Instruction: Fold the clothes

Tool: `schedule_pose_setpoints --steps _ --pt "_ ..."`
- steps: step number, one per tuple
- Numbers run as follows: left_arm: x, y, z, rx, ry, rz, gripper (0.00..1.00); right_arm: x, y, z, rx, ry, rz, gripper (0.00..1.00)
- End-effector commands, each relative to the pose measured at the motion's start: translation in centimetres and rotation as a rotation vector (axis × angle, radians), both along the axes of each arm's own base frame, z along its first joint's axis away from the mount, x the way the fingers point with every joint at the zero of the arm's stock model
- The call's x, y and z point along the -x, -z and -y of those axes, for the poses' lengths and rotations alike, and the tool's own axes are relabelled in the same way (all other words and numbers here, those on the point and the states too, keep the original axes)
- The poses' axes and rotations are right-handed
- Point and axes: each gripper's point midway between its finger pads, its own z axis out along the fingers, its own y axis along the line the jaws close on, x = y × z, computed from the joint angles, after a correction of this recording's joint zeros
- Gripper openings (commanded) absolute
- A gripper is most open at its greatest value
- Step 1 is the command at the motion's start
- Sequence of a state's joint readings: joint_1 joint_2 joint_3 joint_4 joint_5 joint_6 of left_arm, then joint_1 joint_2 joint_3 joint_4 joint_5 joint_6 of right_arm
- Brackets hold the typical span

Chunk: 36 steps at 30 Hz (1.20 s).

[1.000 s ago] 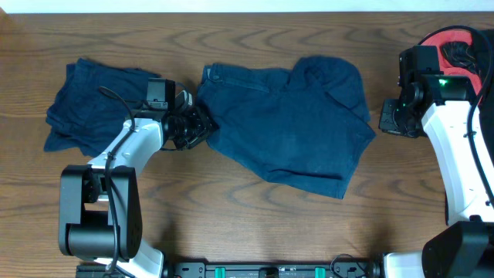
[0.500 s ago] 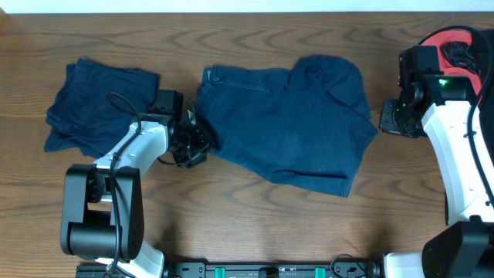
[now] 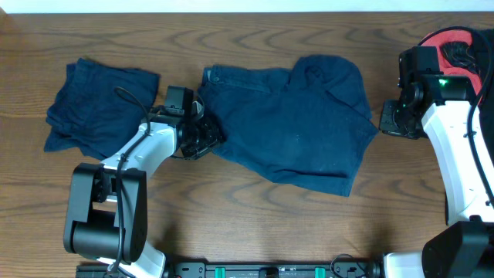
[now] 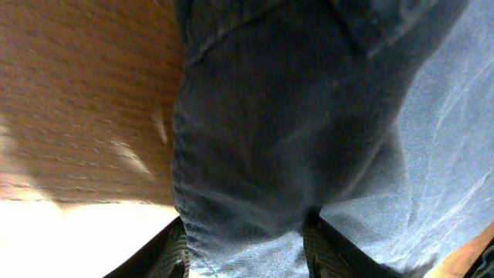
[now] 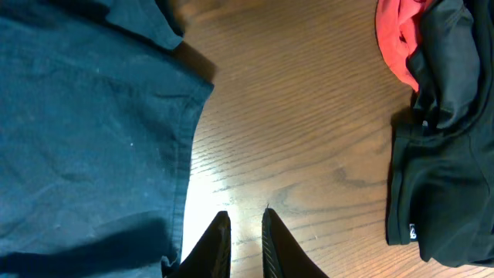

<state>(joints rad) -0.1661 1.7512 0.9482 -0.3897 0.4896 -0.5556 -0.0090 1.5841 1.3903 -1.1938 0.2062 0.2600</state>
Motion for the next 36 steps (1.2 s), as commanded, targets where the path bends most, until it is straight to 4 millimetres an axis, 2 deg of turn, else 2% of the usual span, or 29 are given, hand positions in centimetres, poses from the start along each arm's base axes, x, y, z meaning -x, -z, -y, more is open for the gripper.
schedule_pose_setpoints --steps 1,2,5,9,13,15,19,21,24,27,29,34,36 --pt "0.5 0.1 -0.2 -0.013 -0.002 -0.009 0.39 0.2 0.1 0.6 0.011 0.029 -0.004 0.14" --pt "0.6 0.1 -0.2 -0.013 -0.002 -0.011 0.28 0.3 0.1 0.6 0.01 0.029 -0.007 0.14" --pt "0.7 0.2 -0.2 -0.014 -0.002 -0.016 0.07 1.0 0.3 0.0 -0.021 0.023 -0.036 0.12" --pt "0.7 0.2 -0.2 -0.014 -0.002 -0.018 0.06 2.9 1.2 -1.8 -0.124 0.011 -0.119 0.12" --pt "1.0 0.3 -0.2 -0.016 -0.002 -0.03 0.06 5.7 3.2 -4.2 -0.255 0.006 -0.23 0.15" --pt "1.2 0.3 -0.3 -0.018 -0.002 -0.04 0.06 7.3 4.6 -5.6 -0.327 0.0 -0.293 0.24" --pt "1.4 0.4 -0.3 -0.02 -0.002 -0.05 0.06 10.5 7.1 -9.0 -0.49 -0.012 -0.397 0.52" --pt "1.4 0.4 -0.3 -0.02 -0.002 -0.05 0.06 11.3 8.1 -10.5 -0.565 -0.017 -0.413 0.66" --pt "1.4 0.4 -0.3 -0.02 -0.002 -0.05 0.06 11.4 9.4 -12.1 -0.66 0.042 -0.4 0.68" --pt "1.5 0.4 -0.3 -0.021 -0.001 -0.054 0.06 10.8 10.0 -13.3 -0.746 0.103 -0.367 0.68" --pt "1.6 0.4 -0.3 -0.021 -0.001 -0.057 0.06 10.3 10.6 -13.2 -0.737 0.138 -0.345 0.68" --pt "1.6 0.4 -0.3 -0.022 0.002 -0.055 0.06 8.4 12.4 -10.6 -0.572 0.133 -0.245 0.64" --pt "1.6 0.4 -0.3 -0.022 0.002 -0.055 0.06 8.2 12.4 -10.4 -0.561 0.134 -0.233 0.63"
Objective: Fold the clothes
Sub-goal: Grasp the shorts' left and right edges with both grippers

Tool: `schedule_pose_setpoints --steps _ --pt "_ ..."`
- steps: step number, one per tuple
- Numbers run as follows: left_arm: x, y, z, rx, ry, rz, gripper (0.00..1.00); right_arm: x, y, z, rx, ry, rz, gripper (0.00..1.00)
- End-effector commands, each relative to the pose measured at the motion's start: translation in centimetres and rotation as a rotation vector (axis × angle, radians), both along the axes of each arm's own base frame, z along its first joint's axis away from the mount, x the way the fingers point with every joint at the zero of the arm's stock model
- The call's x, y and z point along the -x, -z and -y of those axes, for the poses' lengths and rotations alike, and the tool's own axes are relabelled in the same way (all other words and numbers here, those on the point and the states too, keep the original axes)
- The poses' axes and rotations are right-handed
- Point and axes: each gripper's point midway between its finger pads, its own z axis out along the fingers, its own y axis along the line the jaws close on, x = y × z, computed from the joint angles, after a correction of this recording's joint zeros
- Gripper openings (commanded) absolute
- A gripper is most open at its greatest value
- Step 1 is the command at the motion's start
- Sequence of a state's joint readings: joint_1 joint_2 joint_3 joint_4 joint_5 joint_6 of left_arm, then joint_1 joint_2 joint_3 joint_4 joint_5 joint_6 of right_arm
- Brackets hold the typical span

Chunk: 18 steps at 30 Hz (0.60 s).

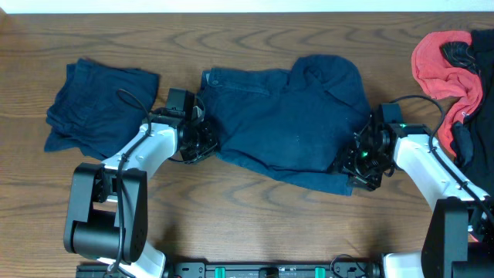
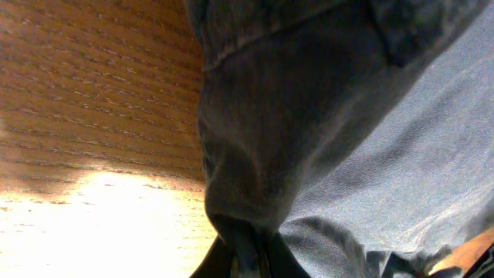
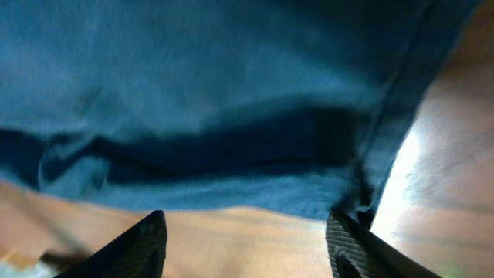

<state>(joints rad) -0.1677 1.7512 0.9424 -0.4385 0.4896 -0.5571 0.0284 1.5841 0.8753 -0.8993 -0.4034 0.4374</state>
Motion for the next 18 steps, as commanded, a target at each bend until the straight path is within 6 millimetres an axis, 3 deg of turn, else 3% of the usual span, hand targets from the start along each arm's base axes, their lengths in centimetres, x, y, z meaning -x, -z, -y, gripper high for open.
schedule_pose_setpoints --steps 1,4,7,9,12,15,18 --pt "0.3 0.0 -0.2 -0.014 0.002 -0.001 0.06 0.1 0.5 0.8 0.062 0.046 -0.018 0.63" --pt "0.3 0.0 -0.2 -0.014 0.002 -0.001 0.06 0.9 0.4 0.8 0.064 0.132 -0.086 0.63" --pt "0.3 0.0 -0.2 -0.014 0.002 -0.001 0.06 1.6 -0.2 -0.6 -0.016 0.172 -0.144 0.65" --pt "0.3 0.0 -0.2 -0.014 0.002 -0.001 0.06 2.0 -1.0 -2.1 -0.107 0.212 -0.192 0.73" --pt "0.3 0.0 -0.2 -0.014 0.002 -0.001 0.06 2.1 -2.2 -3.8 -0.22 0.276 -0.253 0.62" --pt "0.3 0.0 -0.2 -0.014 0.002 -0.001 0.06 1.9 -1.9 -3.5 -0.187 0.378 -0.296 0.67" --pt "0.3 0.0 -0.2 -0.014 0.002 -0.001 0.06 1.5 -0.9 -1.9 -0.071 0.499 -0.31 0.66"
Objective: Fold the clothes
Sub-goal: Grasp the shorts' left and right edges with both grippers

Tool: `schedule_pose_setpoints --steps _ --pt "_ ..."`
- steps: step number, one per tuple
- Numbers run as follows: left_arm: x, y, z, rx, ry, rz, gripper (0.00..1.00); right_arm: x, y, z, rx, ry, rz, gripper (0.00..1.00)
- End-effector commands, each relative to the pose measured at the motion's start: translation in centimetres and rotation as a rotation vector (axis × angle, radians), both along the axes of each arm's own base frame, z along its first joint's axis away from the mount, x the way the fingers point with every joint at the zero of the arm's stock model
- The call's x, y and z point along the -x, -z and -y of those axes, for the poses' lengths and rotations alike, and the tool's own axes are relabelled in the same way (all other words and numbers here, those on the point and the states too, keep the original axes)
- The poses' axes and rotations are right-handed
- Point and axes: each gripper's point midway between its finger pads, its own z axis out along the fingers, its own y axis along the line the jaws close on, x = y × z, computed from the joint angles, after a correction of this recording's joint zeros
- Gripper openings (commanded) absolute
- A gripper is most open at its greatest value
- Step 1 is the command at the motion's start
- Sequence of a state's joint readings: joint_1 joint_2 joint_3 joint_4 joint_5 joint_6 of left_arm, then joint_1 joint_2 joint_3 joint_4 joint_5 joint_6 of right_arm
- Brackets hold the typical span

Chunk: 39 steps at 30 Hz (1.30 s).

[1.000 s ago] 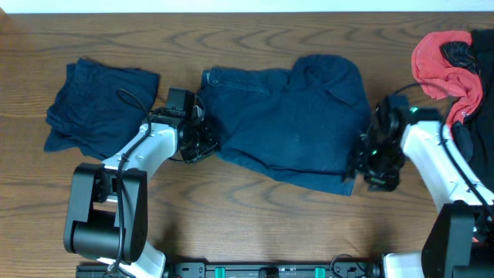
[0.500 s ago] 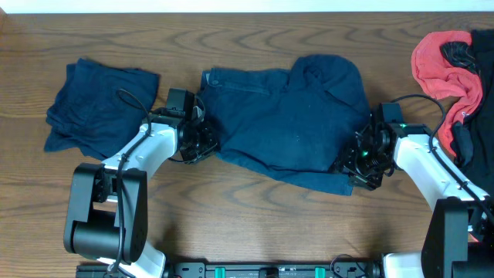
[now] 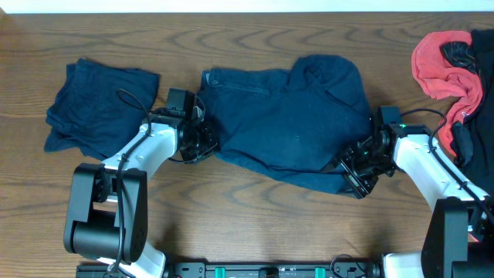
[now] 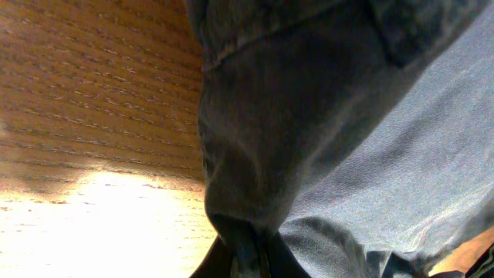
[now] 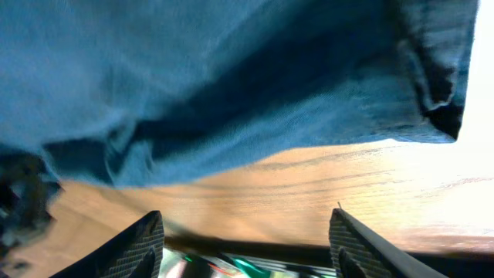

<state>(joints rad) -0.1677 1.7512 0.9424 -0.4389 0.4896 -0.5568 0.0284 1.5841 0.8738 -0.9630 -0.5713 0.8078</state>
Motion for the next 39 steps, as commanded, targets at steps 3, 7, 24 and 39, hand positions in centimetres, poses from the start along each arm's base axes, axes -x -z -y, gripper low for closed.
schedule_pose_setpoints --steps 3,7,24,39 --pt "0.3 0.0 -0.2 -0.013 0.002 -0.001 0.06 -0.2 1.4 2.3 0.189 0.252 -0.124 0.6" --pt "0.3 0.0 -0.2 -0.013 0.002 -0.001 0.06 -1.6 1.9 3.3 0.251 0.33 -0.092 0.58" --pt "0.3 0.0 -0.2 -0.013 0.002 -0.002 0.06 -1.3 3.6 3.4 0.317 0.338 -0.064 0.67" --pt "0.6 0.0 -0.2 -0.015 0.002 -0.013 0.06 -1.0 4.2 3.1 0.356 0.297 -0.038 0.37"
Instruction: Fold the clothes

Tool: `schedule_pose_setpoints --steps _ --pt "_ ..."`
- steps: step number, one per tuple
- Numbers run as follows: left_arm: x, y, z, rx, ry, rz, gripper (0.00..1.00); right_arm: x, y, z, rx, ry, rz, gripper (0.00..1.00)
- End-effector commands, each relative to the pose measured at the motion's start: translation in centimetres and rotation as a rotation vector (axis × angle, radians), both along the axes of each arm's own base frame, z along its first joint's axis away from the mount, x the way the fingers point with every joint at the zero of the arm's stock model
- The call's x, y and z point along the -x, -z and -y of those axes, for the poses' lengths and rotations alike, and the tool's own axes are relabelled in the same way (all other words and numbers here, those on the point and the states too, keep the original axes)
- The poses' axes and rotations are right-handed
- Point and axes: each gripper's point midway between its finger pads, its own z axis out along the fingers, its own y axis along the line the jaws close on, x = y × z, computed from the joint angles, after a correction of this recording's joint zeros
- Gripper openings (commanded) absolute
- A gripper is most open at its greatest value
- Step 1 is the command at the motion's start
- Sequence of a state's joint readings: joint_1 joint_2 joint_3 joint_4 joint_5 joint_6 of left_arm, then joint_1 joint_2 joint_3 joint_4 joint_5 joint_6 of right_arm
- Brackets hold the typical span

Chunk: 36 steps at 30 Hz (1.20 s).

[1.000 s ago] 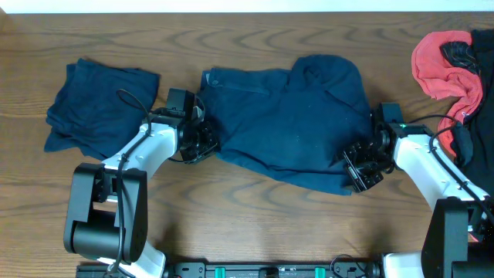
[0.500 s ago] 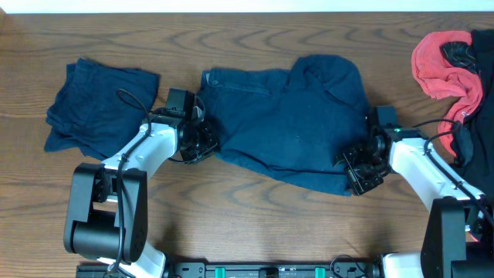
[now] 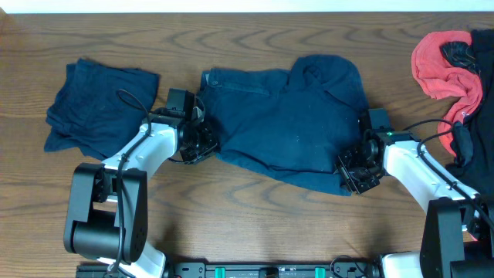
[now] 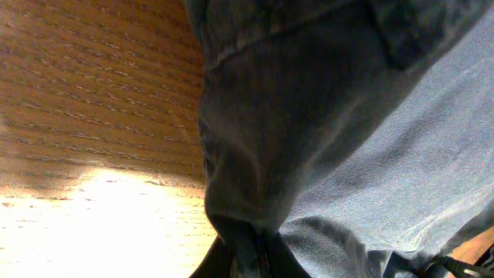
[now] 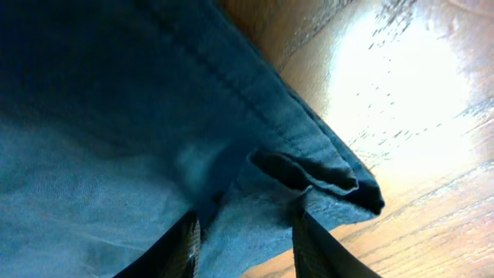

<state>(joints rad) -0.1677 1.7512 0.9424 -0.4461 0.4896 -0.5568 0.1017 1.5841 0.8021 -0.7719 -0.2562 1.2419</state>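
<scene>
A dark blue garment (image 3: 285, 123) lies spread across the middle of the table. My left gripper (image 3: 202, 141) is shut on its lower left corner; in the left wrist view the fingers (image 4: 243, 259) pinch a bunched fold of the cloth (image 4: 309, 116). My right gripper (image 3: 352, 174) is at the lower right corner and stands open. In the right wrist view the hemmed corner (image 5: 309, 174) lies between the spread fingers (image 5: 184, 245).
A folded dark blue garment (image 3: 96, 112) lies at the left. A red cloth (image 3: 436, 58) and a black garment (image 3: 472, 116) are heaped at the right edge. Bare wooden table (image 3: 255, 216) runs along the front.
My right gripper has shifted a little to the left at the garment's lower right corner, and the hemmed corner now lies between its open fingers. The left gripper and the garment have not moved.
First my left gripper was open around the garment's left edge, and the right gripper was far right beside the heap. Then the left was shut on the cloth and the right stood open at the lower right corner, where it stays, now with the hem between its fingers.
</scene>
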Motion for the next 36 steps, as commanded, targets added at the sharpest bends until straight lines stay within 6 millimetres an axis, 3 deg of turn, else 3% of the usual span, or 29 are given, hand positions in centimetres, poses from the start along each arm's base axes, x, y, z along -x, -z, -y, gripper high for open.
schedule_pose_setpoints --steps 1,2,4,5,12,16,20,24,28,32,34,36 --pt "0.5 0.0 -0.2 -0.014 0.002 -0.009 0.06 0.5 0.4 0.0 0.03 -0.017 -0.009 0.34" --pt "0.5 0.0 -0.2 -0.015 0.002 -0.011 0.06 0.5 0.4 0.0 0.035 -0.019 -0.009 0.3" --pt "0.7 0.0 -0.2 -0.016 0.002 -0.016 0.06 0.6 0.5 0.2 0.052 -0.024 -0.008 0.06" --pt "0.7 0.0 -0.2 -0.016 0.002 -0.019 0.06 0.6 0.5 0.1 0.053 -0.026 -0.007 0.01" --pt "1.5 0.2 -0.4 -0.023 0.004 -0.053 0.06 0.4 0.6 0.7 0.09 -0.091 0.014 0.01" --pt "2.6 -0.7 -0.9 -0.036 0.053 -0.07 0.06 -1.6 -1.0 2.3 0.155 -0.183 0.106 0.01" --pt "2.0 -5.0 -1.7 -0.042 0.114 0.017 0.06 -5.5 -6.7 5.1 0.256 -0.261 0.272 0.01" --pt "0.2 -12.0 -2.7 -0.095 0.145 0.185 0.06 -9.0 -15.4 7.8 0.391 -0.325 0.465 0.01" --pt "-1.4 -19.6 -3.7 -0.17 0.147 0.405 0.06 -9.9 -23.0 9.5 0.495 -0.331 0.589 0.01" --pt "-1.7 -24.5 -3.7 -0.166 0.136 0.543 0.06 -9.4 -27.4 10.7 0.578 -0.313 0.637 0.01" --pt "-1.5 -25.2 -3.7 -0.165 0.133 0.566 0.06 -9.2 -28.8 10.9 0.603 -0.327 0.657 0.01" --pt "-1.2 -24.8 -3.8 -0.166 0.136 0.539 0.06 -9.0 -29.0 10.8 0.597 -0.34 0.658 0.01"
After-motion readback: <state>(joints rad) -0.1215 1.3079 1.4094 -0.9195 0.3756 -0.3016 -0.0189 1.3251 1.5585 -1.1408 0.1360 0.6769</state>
